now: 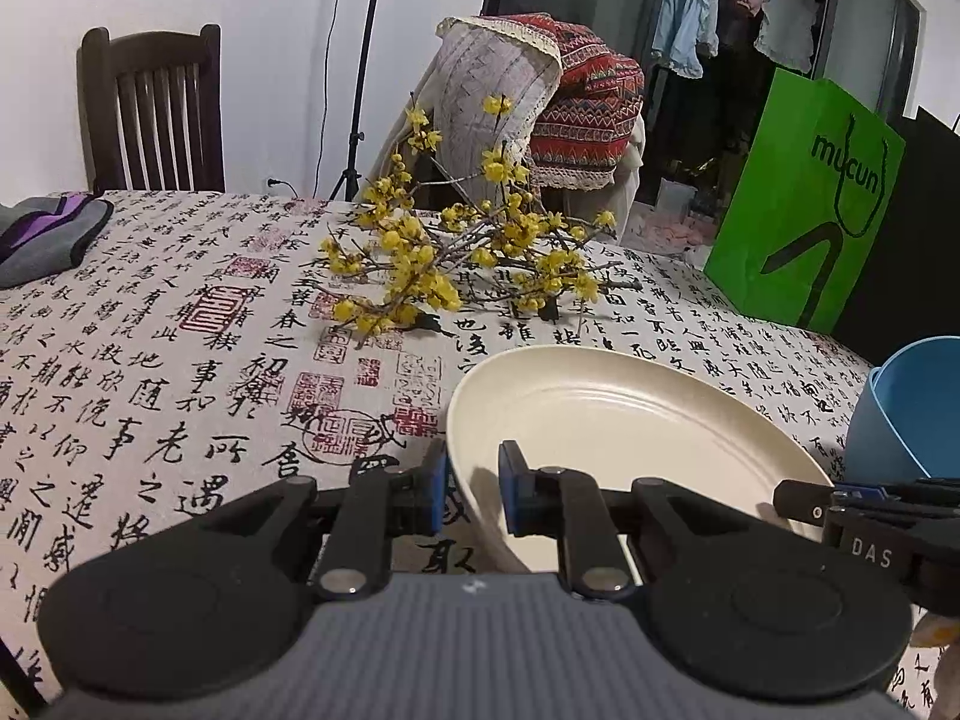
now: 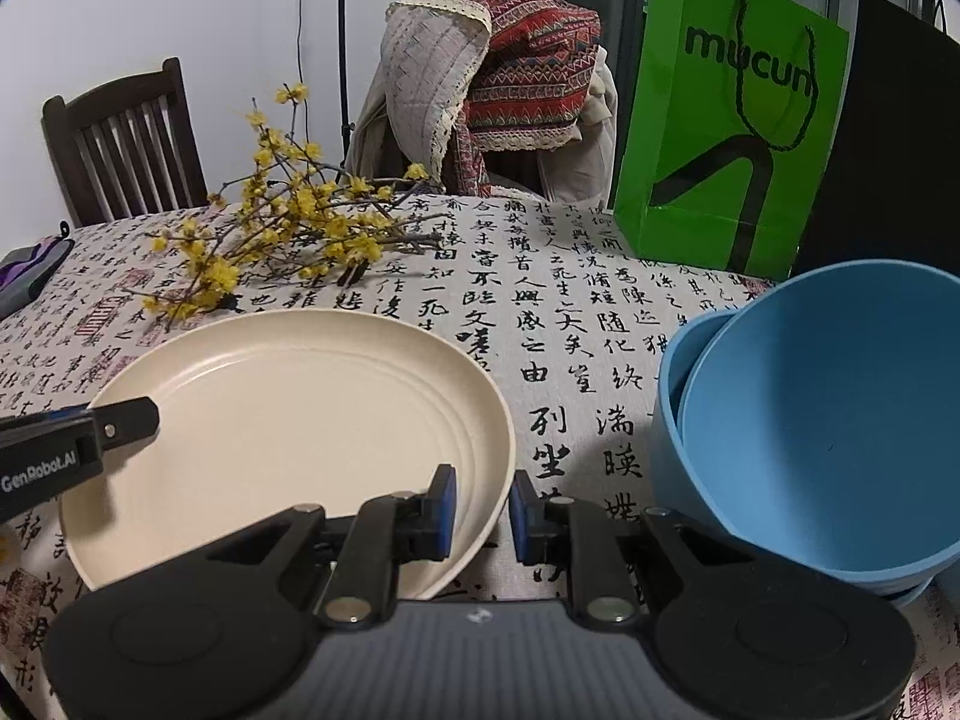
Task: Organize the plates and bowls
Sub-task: 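Lift the held cream plate up and away from the blue bowls with both grippers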
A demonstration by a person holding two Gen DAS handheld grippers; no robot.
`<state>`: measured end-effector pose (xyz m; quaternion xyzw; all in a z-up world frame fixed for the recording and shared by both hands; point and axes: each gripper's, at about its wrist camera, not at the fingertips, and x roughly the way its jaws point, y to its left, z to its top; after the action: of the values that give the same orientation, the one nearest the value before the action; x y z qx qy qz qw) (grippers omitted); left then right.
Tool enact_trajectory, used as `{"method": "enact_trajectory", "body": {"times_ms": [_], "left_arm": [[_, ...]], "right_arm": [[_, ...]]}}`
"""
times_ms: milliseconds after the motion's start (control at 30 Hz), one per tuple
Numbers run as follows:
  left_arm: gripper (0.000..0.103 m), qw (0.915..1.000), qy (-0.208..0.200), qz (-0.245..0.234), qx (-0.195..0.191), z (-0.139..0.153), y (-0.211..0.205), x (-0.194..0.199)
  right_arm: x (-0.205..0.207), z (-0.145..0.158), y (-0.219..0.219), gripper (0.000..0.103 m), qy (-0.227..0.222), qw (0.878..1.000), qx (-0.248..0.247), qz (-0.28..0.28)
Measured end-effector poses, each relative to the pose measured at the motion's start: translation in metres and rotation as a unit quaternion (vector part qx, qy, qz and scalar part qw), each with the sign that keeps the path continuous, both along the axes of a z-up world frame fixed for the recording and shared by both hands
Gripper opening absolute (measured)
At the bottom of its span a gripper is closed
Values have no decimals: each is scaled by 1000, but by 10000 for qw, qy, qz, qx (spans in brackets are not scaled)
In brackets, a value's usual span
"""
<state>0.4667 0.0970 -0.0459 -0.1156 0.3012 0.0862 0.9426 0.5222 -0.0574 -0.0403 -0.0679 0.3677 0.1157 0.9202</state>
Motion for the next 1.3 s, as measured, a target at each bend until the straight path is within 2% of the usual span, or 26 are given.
{"method": "enact_trajectory", "body": {"times_ms": [533, 1300], "left_arm": [[18, 9993, -97, 264, 250, 18, 12, -31], [18, 9969, -297, 620, 383, 50, 26, -103]], "right_arm": [[-22, 21, 20, 18, -246, 9991, -76, 339], [-82, 50, 44, 18, -529, 9958, -45, 746]]}}
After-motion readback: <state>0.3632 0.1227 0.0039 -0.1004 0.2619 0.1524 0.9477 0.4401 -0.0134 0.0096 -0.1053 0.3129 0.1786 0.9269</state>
